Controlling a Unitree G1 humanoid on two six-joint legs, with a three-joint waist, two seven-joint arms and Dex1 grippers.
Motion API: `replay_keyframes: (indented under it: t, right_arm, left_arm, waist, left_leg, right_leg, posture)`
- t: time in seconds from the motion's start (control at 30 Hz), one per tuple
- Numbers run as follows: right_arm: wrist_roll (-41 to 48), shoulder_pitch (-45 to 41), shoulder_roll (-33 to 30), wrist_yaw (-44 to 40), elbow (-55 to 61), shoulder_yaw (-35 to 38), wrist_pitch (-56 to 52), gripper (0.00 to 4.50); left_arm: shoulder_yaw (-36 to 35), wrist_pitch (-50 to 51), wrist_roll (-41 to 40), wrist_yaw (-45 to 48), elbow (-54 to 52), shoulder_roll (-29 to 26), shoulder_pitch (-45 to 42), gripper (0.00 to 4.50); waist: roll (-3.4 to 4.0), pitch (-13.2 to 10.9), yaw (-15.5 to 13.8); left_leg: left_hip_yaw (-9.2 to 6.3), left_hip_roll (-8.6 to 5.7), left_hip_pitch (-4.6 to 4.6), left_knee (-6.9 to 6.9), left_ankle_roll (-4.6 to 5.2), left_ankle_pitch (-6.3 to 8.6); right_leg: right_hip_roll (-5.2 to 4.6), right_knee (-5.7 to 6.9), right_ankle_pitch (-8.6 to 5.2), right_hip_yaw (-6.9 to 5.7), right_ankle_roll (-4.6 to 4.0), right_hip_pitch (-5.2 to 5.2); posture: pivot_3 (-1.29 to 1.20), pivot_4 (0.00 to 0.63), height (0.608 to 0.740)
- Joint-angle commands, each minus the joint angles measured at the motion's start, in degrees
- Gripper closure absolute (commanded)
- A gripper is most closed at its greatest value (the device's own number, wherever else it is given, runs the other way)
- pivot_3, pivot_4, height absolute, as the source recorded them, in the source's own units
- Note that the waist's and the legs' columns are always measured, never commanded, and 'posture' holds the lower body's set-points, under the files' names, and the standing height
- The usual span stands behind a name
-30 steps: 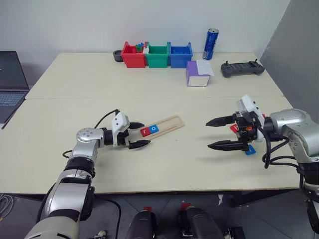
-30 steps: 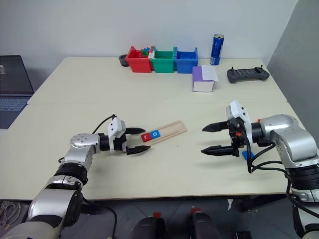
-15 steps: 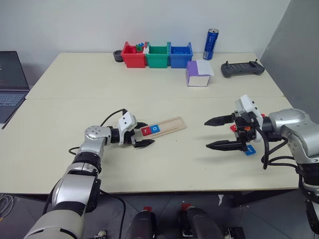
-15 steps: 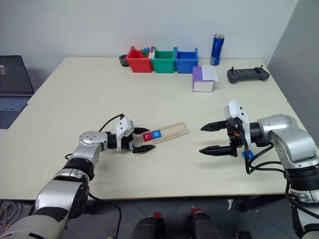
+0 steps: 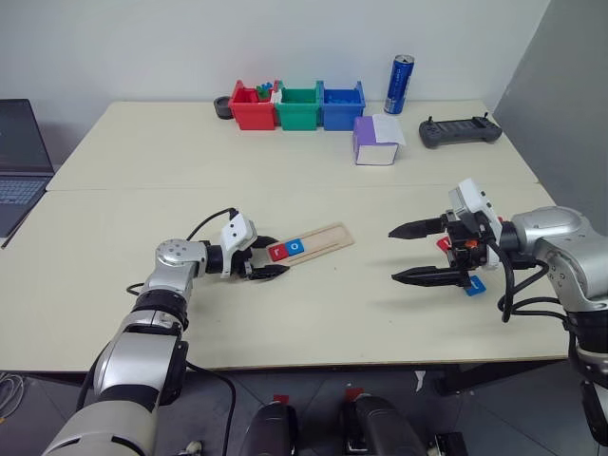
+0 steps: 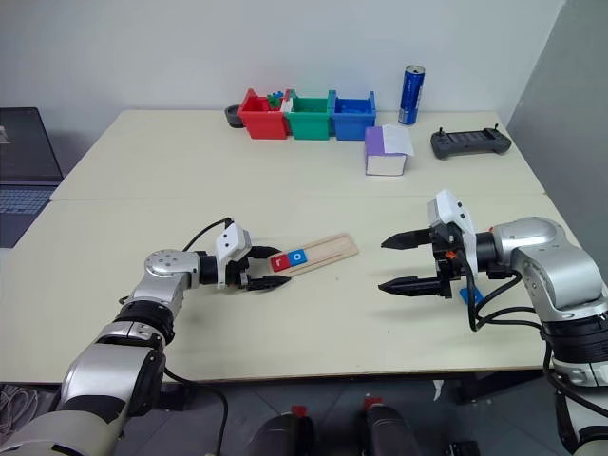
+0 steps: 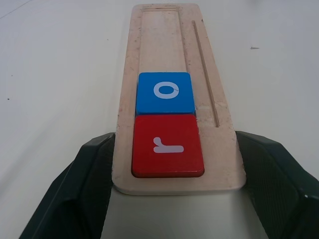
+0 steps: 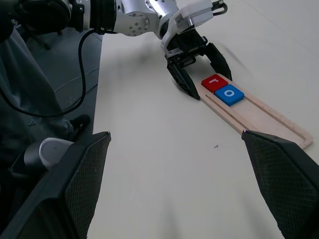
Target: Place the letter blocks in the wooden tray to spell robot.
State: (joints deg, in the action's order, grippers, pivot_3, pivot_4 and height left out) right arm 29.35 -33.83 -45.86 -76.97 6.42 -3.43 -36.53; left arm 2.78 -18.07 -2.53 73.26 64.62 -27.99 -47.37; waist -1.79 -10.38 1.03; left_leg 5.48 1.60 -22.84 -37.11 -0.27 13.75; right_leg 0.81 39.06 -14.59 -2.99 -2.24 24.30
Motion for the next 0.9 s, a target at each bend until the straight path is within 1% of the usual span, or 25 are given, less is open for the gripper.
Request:
replay_keyframes:
  t: [0.03,0.17,0.3,0.47,0.67,0.77,0.9]
  right_arm:
    - [0.8,-0.5,-1.4,0.7,0.5,2.8,0.7,0.0]
    - [1.2,1.4,-3.7,1.1,0.5,4.8,0.1,0.0]
    - [1.7,4.0,-5.9,1.6,1.2,6.9,-0.4,0.0]
    - [3.0,6.7,-7.2,3.0,2.9,9.3,-1.3,0.0]
    - [4.5,10.5,-9.3,4.3,5.6,12.8,-3.3,0.0]
    - [6.0,16.5,-11.5,4.7,9.4,15.3,-6.2,0.0]
    - [5.9,22.9,-13.2,6.5,12.7,16.3,-8.0,0.0]
  left_arm:
    - [0.2,0.4,-0.4,3.7,-0.7,1.0,0.1,1.12]
    - [0.9,0.9,-1.9,8.4,-6.4,2.2,1.6,1.12]
    - [2.5,3.1,-2.4,10.5,-14.2,2.8,4.7,1.12]
    - [4.6,7.9,-3.3,10.2,-24.8,4.1,8.6,1.12]
    - [6.7,11.9,-3.4,8.6,-34.0,4.6,13.0,1.12]
    - [8.0,13.9,-2.8,6.9,-37.6,5.7,14.5,1.12]
    - [9.4,16.5,-3.1,5.5,-41.1,6.6,15.4,1.12]
  waist:
    - [0.0,0.0,0.0]
    - [0.0,0.0,-0.5]
    - [0.0,0.0,-0.7]
    - [0.0,0.0,-0.7]
    - [0.0,0.0,-0.7]
    - [-0.01,0.0,-1.0]
    - [-0.02,0.0,-1.1]
  left_leg:
    - [0.0,0.0,0.0,0.0,0.0,0.0]
    - [0.0,-0.02,-0.04,-0.03,-0.03,-0.02]
    - [0.0,-0.02,-0.06,-0.07,-0.12,-0.07]
    - [-0.02,-0.01,-0.05,-0.07,0.0,0.0]
    - [-0.04,-0.01,-0.05,-0.06,0.01,0.0]
    - [-0.08,-0.03,-0.04,-0.07,0.03,0.01]
    - [-0.11,-0.05,-0.07,-0.08,0.03,0.02]
  right_leg:
    - [0.0,0.0,0.0,0.0,0.0,0.0]
    - [-0.01,-0.02,0.0,0.0,0.0,0.0]
    - [-0.01,-0.04,0.0,0.01,-0.01,0.0]
    - [0.0,-0.01,0.0,0.01,-0.01,-0.01]
    - [0.02,-0.01,0.0,0.01,0.0,-0.02]
    - [0.03,-0.02,0.0,-0.01,0.01,-0.07]
    - [0.02,-0.11,0.0,-0.01,0.02,-0.12]
  posture:
    - [0.0,0.15,0.74]
    - [0.0,0.15,0.74]
    - [0.0,0.15,0.74]
    - [0.0,0.15,0.74]
    - [0.0,0.15,0.74]
    - [0.0,0.15,0.74]
    - [0.0,0.15,0.74]
